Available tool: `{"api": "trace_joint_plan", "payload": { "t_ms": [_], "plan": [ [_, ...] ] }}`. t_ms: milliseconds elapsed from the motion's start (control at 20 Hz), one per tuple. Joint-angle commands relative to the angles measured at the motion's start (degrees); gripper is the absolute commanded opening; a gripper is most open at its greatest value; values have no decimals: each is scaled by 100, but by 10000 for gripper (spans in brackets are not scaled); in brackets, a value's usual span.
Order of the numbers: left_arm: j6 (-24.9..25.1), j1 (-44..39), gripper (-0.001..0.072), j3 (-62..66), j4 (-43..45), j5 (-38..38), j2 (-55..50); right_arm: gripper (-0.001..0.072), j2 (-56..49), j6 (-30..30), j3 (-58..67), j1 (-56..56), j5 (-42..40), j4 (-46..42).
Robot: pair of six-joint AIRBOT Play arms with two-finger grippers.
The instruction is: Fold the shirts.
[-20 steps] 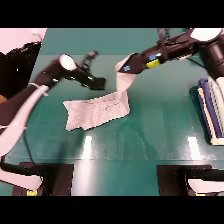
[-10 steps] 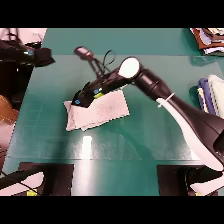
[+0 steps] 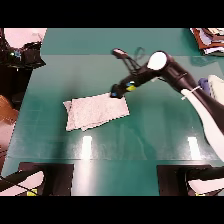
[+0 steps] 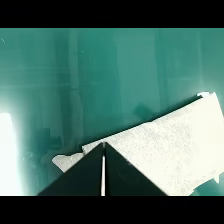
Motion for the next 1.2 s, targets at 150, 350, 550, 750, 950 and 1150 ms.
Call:
{"api": "trace_joint_plan", "payload": {
  "t_ms": [150,350,550,750,950,1150],
  "plan": [
    [2,2,19,0,-20,-74,-26,514,-374,380,-1322,-1576,90,750],
    [4,2,20,0,-42,-66,-37,514,-1088,313,-1346,-1537,90,1759],
    [7,2,20,0,-42,-66,-37,514,-1484,72,-1346,-1106,-133,2658],
    [4,2,20,0,-44,-66,-37,503,-1543,-46,-1239,-579,-573,2750],
    [4,2,19,0,-151,-87,-37,401,-1788,-133,-457,-271,-616,2728],
    [2,-55,19,0,-271,-190,-35,12,-1825,-92,199,-304,-636,2107]
  ]
}}
